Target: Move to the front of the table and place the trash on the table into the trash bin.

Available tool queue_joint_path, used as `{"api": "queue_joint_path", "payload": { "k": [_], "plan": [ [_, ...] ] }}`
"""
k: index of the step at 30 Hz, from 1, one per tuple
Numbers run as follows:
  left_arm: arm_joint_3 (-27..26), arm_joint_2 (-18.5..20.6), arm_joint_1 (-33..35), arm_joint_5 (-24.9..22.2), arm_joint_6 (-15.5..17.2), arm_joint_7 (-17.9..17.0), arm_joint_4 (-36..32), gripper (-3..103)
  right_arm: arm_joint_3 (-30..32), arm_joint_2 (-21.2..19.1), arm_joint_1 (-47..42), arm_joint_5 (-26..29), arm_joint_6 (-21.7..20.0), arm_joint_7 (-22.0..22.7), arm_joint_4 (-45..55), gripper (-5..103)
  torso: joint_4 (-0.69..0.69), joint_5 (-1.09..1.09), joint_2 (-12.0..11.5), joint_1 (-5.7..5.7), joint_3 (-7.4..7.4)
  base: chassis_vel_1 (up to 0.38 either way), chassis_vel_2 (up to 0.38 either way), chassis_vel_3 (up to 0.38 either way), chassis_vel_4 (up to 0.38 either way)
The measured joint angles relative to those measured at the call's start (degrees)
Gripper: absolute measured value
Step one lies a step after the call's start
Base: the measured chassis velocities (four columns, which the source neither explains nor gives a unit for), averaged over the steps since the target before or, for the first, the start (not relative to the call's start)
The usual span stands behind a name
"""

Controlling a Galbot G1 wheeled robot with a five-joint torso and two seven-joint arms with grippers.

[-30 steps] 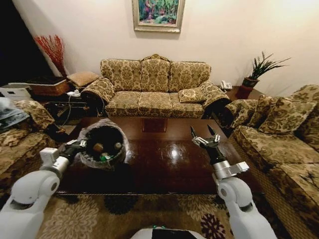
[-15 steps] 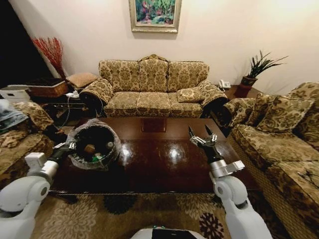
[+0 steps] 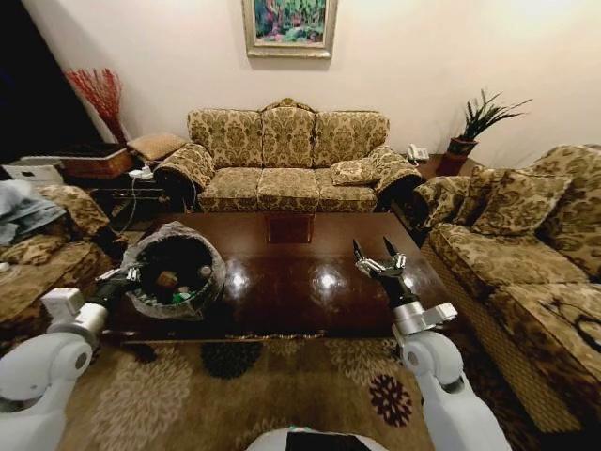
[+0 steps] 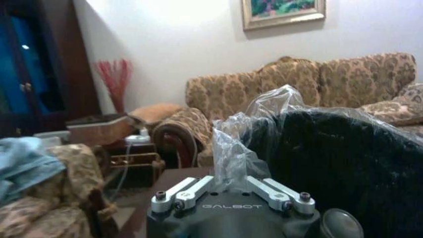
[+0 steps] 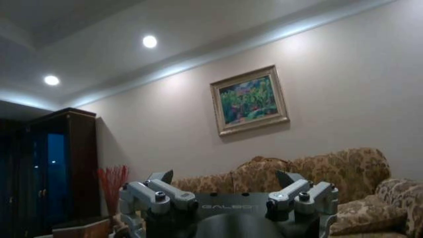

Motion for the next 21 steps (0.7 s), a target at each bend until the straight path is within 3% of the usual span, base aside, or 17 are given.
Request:
{"api": "queue_joint_path", "payload": {
  "k": [6,10,16,21],
  "plan": [
    [-1.72,-0.87,-0.59,0.52,-0.35,-0.63,0.6,3,-0.5,0.28,0.13,0.07,0.79,-0.13,-0.55,100,-0.02,-0.04,0.01,0.0,0.0,0.307,-0.323,-0.317,0.306],
    [-5.58,-2.59,-0.75,1.02,-1.61,-1.49,1.48,3,-0.64,0.67,-0.02,0.18,1.25,-0.13,-0.81,100,0.0,-0.04,0.03,-0.05,-0.02,0.232,-0.261,-0.258,0.22],
    [-15.81,-6.44,0.1,1.51,-2.09,-1.75,3.73,3,-0.64,1.15,0.3,0.6,1.72,-0.29,-1.83,100,0.01,-0.01,0.02,0.01,0.01,0.055,-0.071,-0.026,0.069],
    [-19.22,-9.82,1.42,2.27,-3.39,-1.54,7.31,3,-0.99,2.16,0.37,0.63,2.18,-0.62,-2.83,100,-0.02,-0.08,-0.02,0.1,0.04,-0.039,0.028,0.041,-0.034]
  ]
}}
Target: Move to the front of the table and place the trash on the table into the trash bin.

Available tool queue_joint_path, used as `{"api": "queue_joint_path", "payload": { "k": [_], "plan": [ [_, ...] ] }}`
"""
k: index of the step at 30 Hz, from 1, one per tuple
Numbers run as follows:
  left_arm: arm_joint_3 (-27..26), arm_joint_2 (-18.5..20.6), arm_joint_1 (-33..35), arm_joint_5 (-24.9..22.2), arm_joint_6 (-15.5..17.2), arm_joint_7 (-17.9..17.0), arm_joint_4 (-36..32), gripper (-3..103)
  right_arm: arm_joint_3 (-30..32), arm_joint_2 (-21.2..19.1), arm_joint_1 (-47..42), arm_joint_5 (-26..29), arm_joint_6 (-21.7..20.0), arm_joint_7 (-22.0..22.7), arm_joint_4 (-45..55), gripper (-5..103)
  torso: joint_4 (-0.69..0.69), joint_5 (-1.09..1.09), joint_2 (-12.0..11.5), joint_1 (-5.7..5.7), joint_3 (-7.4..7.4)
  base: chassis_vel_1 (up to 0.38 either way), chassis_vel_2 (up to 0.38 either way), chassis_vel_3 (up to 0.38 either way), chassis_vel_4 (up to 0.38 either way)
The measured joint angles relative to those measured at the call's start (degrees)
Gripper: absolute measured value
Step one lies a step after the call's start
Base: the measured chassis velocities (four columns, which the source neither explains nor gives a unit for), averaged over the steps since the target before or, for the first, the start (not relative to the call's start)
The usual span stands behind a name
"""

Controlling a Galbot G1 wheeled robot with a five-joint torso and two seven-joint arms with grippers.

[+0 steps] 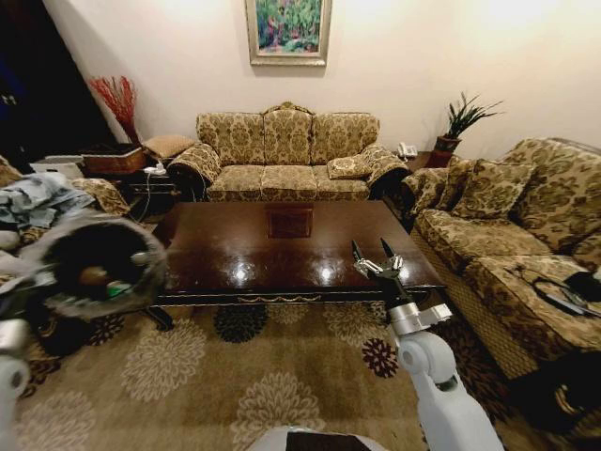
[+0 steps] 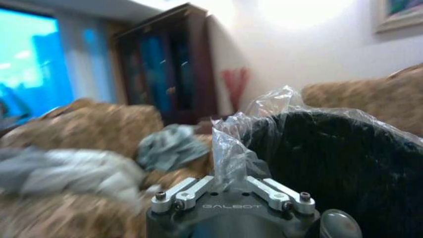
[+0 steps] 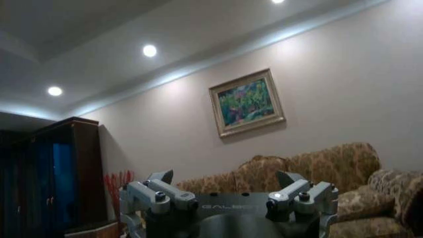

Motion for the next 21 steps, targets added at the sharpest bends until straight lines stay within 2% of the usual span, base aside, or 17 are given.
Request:
{"api": "queue_joint_path", "payload": {
  "k": [2,3,6,7,10,16,18,21],
  "plan": [
    [-0.54,-1.6,0.01,1.53,-2.31,0.01,3.29,3,-0.26,0.46,-0.25,0.0,0.04,-0.03,-0.25,100,0.0,0.04,0.0,-0.01,0.0,-0.035,0.023,0.014,-0.025],
    [-0.54,-1.6,0.01,1.53,-2.31,0.01,3.29,3,-0.26,0.46,-0.25,0.0,0.04,-0.03,-0.25,100,0.0,0.04,0.0,-0.01,0.0,0.0,0.0,0.0,0.0],
    [0.11,-2.98,-0.82,3.53,-4.43,-0.19,10.26,3,-0.33,0.57,-1.01,-0.05,0.26,-0.03,-0.3,100,0.02,0.05,0.03,-0.12,-0.05,0.0,0.0,0.0,0.0],
    [0.11,-2.98,-0.82,3.53,-4.43,-0.19,10.26,3,-0.33,0.57,-1.01,-0.05,0.26,-0.03,-0.3,100,0.02,0.05,0.03,-0.12,-0.05,0.0,0.0,0.0,0.0],
    [2.71,-3.22,-0.63,3.98,-5.77,-0.71,15.51,3,0.13,0.02,-1.68,0.04,0.38,-0.02,-0.32,100,0.02,0.0,0.03,-0.12,-0.05,0.0,0.0,0.0,0.0],
    [4.85,-3.35,-2.2,6.62,-7.63,-0.92,21.8,3,0.34,0.31,-2.11,-0.12,-0.23,0.09,-0.21,100,-0.02,0.11,0.02,-0.08,-0.03,0.0,0.0,0.0,0.0],
    [6.78,-3.34,-3.29,7.51,-8.72,-0.99,25.82,3,0.67,0.84,-2.26,-0.57,-1.33,0.08,0.04,100,-0.01,0.01,0.03,-0.08,-0.03,0.0,0.0,0.0,0.0],
    [10.34,-3.3,-5.75,9.12,-10.66,-1.0,33.62,3,1.11,1.39,-2.88,-2.51,-2.03,-0.05,0.28,100,0.02,0.04,0.03,-0.09,-0.04,0.0,0.0,0.0,0.0]
  ]
}}
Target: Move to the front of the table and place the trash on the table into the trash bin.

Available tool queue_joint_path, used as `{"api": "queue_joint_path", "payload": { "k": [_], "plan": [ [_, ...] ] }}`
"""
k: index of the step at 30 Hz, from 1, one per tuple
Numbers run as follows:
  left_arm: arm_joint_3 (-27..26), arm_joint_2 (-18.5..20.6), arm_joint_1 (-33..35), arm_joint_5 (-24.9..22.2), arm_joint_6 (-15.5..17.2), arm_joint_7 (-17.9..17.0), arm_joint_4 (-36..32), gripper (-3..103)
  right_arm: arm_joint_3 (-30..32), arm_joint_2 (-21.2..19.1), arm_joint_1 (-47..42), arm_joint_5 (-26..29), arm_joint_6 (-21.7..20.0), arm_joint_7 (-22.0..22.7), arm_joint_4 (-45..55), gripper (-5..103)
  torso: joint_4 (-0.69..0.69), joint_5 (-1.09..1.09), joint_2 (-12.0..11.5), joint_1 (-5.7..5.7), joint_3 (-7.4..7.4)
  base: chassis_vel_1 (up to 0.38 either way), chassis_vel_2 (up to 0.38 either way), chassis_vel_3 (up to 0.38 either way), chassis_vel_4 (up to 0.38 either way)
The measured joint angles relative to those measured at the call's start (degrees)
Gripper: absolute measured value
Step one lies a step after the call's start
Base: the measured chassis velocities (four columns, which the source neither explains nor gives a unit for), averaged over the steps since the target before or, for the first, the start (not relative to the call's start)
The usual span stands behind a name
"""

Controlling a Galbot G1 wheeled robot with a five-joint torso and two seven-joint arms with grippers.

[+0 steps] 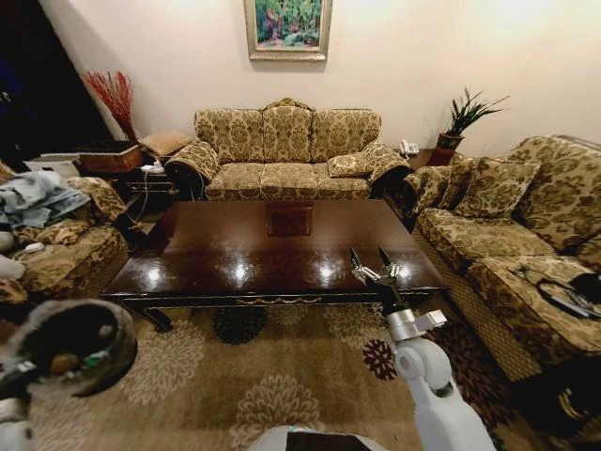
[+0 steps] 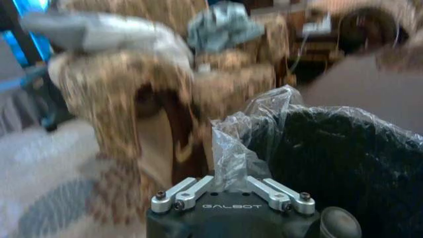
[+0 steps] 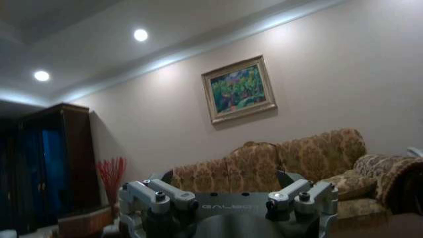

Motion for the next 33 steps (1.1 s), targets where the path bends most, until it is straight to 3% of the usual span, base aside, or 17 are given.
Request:
{"api": "queue_joint_path", "payload": {
  "k": [1,2,4,13,33],
  "plan": [
    [1.76,0.17,-1.36,1.18,-1.41,-0.06,4.2,3,0.1,0.09,-0.44,-0.77,-0.02,-0.11,0.24,100,0.0,-0.01,0.0,0.0,0.0,0.0,0.0,0.0,0.0],
    [1.76,0.17,-1.36,1.18,-1.41,-0.06,4.2,3,0.1,0.09,-0.44,-0.77,-0.02,-0.11,0.24,100,0.0,-0.01,0.0,0.0,0.0,0.0,0.0,0.0,0.0],
    [5.61,1.05,-4.54,4.15,-4.24,-0.18,13.74,3,0.07,0.64,-1.39,-1.51,-0.13,-0.31,1.05,100,-0.02,-0.04,0.0,0.01,0.01,0.0,0.0,0.0,0.0],
    [10.52,2.32,-8.72,1.33,-3.95,-1.06,27.15,3,-0.15,1.6,-3.58,-4.67,-0.15,-0.92,2.75,100,-0.01,-0.02,0.0,0.0,0.0,0.0,0.0,0.0,0.0],
    [8.86,2.2,-10.07,-7.56,-3.3,-1.51,31.23,3,-1.55,-0.04,-3.82,-6.12,-0.81,-1.13,4.41,100,-0.01,0.0,0.0,0.0,0.0,0.0,0.0,0.0,0.0]
  ]
}}
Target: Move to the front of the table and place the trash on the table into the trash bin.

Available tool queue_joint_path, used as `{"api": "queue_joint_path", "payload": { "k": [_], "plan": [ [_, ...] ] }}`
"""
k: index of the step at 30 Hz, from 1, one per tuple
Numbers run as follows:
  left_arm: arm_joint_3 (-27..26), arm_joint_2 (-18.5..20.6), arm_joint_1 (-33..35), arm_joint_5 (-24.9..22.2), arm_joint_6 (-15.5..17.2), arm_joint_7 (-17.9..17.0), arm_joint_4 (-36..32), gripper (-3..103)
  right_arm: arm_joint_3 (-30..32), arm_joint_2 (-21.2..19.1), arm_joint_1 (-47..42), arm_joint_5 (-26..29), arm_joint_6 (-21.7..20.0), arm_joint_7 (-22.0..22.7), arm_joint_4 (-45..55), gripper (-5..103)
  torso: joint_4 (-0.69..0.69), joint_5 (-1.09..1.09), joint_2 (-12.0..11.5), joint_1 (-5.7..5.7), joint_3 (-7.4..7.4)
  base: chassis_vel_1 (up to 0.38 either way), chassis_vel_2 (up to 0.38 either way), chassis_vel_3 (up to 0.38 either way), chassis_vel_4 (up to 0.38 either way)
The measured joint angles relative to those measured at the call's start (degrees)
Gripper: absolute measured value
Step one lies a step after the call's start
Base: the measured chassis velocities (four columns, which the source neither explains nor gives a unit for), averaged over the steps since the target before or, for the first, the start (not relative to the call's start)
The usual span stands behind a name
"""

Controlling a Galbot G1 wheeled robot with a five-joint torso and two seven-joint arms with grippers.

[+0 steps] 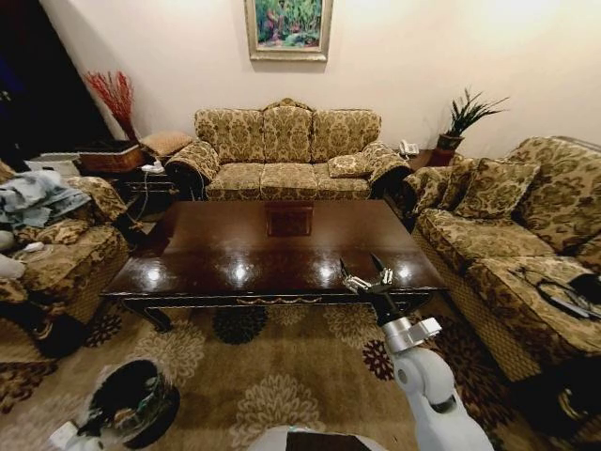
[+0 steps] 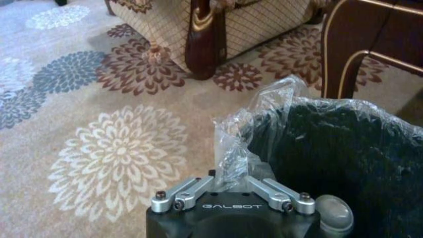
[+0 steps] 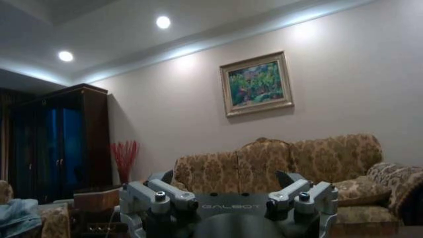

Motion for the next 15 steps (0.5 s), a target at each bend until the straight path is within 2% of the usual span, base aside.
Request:
{"api": "queue_joint_path", "payload": {
  "k": [8,15],
  "plan": [
    [0.04,0.92,-0.84,-1.76,0.71,-0.13,1.56,3,0.56,0.04,-0.64,0.33,1.89,0.99,-0.07,100,-0.01,0.0,0.0,0.0,0.0,0.008,0.004,-0.009,-0.009],
    [0.03,0.79,-1.21,-1.89,0.72,-0.06,2.47,3,0.48,-0.13,-0.25,1.18,3.2,1.26,-0.4,100,-0.01,0.01,0.0,0.0,0.0,0.135,0.118,-0.129,-0.124]
  ]
}}
